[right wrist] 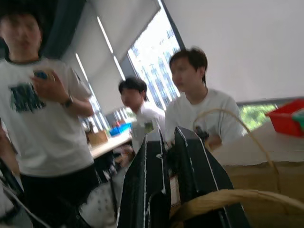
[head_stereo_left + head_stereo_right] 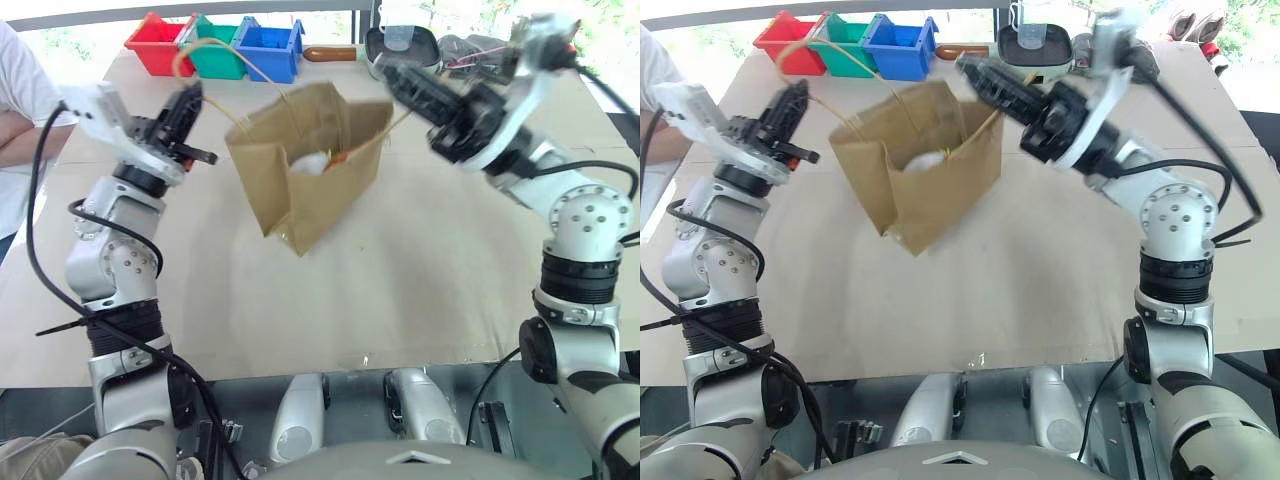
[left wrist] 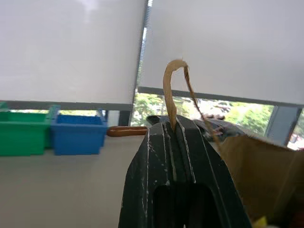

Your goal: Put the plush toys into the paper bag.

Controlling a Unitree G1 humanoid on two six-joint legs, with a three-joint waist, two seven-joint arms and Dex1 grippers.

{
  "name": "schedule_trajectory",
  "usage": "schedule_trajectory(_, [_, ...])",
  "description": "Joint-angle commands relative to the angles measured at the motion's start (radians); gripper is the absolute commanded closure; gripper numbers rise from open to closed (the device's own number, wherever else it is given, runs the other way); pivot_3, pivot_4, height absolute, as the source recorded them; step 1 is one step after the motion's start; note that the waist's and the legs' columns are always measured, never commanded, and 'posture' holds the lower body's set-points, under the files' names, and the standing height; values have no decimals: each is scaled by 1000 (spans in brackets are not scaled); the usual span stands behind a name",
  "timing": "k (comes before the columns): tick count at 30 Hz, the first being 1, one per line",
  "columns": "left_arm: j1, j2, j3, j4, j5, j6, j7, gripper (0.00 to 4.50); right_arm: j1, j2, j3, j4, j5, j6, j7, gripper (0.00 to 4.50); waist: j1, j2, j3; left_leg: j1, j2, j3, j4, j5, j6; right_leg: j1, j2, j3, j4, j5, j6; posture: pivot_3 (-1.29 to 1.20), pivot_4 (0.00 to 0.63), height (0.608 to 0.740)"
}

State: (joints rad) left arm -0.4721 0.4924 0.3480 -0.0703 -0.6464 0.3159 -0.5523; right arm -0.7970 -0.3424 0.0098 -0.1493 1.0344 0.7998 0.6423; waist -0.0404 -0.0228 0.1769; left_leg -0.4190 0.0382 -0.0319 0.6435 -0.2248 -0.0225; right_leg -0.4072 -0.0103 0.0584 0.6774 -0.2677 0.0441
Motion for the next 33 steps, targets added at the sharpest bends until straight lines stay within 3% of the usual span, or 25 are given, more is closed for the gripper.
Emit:
schedule_trajectory(1, [38, 0, -33, -66, 34, -28, -19, 4500, -3, -9, 58, -39, -102, -46, 53, 4339, 0, 0, 0, 0, 0, 0, 0, 0, 0, 0, 0, 0, 0, 0, 0, 0, 150, 740])
schedule_trajectory(11, [107, 11, -50, -79, 81, -49, -50, 4500, -39, -3, 38, -56, -181, -74, 75, 4339, 3, 0, 0, 0, 0, -1, 1, 0, 0, 0, 0, -1, 0, 0, 0, 0, 150, 740])
schedule_trajectory(14, [112, 21, -34, -73, 83, -47, -45, 4500, -56, -2, 31, -40, -204, -78, 70, 3522, 4, 0, 0, 0, 0, -1, 1, 0, 0, 0, 0, -1, 1, 0, 0, 0, 150, 740])
schedule_trajectory(22, [144, 51, -3, -96, 24, -8, -74, 4500, -40, -68, 14, -115, -169, 1, 95, 27, 4, 0, 0, 0, 0, -1, 1, 0, 0, 0, 0, -1, 0, 0, 0, 0, 150, 740])
schedule_trajectory(29, [187, 82, 51, -141, -76, 42, -132, 4500, 22, -271, -37, -246, -98, 155, 112, 27, 5, 0, 0, 0, 0, -1, 1, 0, 0, 0, 0, -1, 0, 0, 0, 0, 150, 740])
schedule_trajectory(32, [226, 113, 94, -166, -157, 93, -178, 3625, 49, -366, -82, -293, -47, 218, 122, 0, 4, 0, 0, 0, 0, -1, 0, 0, 0, 0, 0, -1, 0, 0, 0, 0, 150, 740])
schedule_trajectory(33, [239, 124, 106, -168, -174, 109, -185, 3098, 56, -388, -97, -305, -27, 233, 123, 0, 3, 0, 0, 0, 0, -1, 0, 0, 0, 0, 0, -1, 0, 0, 0, 0, 150, 740])
